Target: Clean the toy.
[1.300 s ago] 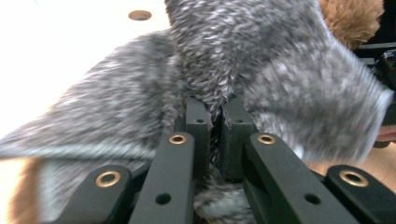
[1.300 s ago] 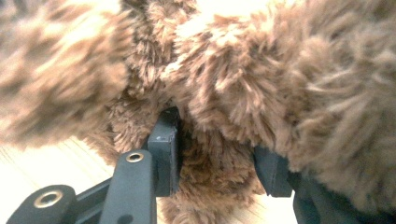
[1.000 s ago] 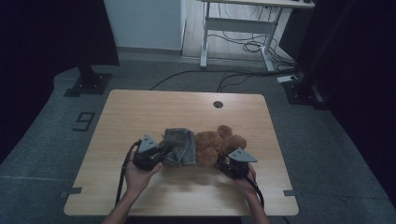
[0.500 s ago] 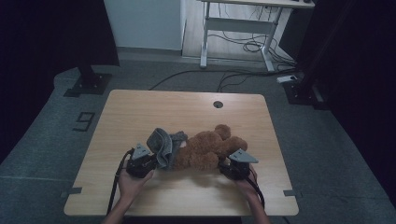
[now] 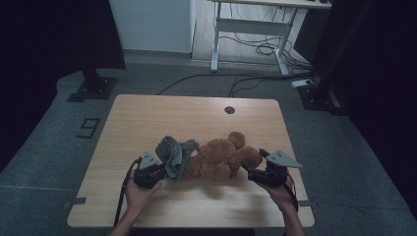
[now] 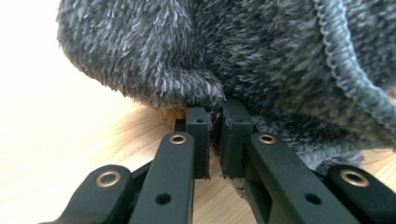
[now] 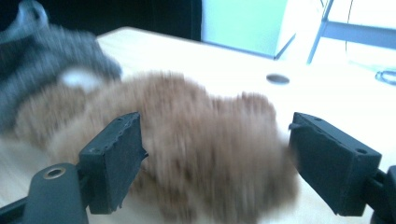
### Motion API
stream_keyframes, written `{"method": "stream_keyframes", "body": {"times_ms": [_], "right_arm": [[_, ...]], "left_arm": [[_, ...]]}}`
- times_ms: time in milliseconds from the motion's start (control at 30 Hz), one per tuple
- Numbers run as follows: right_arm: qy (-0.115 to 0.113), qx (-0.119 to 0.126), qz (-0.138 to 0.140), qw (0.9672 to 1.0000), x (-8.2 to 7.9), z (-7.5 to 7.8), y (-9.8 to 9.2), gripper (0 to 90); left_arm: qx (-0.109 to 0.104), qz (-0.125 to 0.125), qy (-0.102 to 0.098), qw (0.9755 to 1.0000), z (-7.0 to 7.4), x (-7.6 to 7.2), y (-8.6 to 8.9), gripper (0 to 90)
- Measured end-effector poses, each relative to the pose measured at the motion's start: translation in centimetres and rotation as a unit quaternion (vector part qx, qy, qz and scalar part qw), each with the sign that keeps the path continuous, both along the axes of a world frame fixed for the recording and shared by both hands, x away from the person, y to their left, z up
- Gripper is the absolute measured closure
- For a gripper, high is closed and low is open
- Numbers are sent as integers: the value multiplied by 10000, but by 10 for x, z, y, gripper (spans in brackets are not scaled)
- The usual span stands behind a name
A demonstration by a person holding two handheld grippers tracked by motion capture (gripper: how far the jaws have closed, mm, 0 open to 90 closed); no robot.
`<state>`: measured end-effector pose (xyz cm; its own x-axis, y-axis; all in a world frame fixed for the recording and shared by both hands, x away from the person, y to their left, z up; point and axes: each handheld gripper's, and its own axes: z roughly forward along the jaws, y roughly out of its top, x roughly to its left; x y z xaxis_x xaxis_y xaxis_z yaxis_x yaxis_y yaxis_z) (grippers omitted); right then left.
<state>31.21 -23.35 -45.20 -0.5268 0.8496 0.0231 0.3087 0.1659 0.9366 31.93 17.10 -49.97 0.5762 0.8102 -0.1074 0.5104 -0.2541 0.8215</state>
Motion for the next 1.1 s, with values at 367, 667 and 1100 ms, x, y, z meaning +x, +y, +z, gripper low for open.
{"method": "stream_keyframes", "body": {"times_ms": [367,667,1100], "right_arm": [[774,-479,499,9946,47,-3,44,169],[1108,-433,755,9900,37,-48,44,313],[627,-501,493,9956,26,-70,49,371]], "left_arm": [[12,-27,9,10000,0,-1,1,835],[126,-54,118,9998,-7,5,-8,838],[-80,168,93,9998,-2,25,-1,835]]}}
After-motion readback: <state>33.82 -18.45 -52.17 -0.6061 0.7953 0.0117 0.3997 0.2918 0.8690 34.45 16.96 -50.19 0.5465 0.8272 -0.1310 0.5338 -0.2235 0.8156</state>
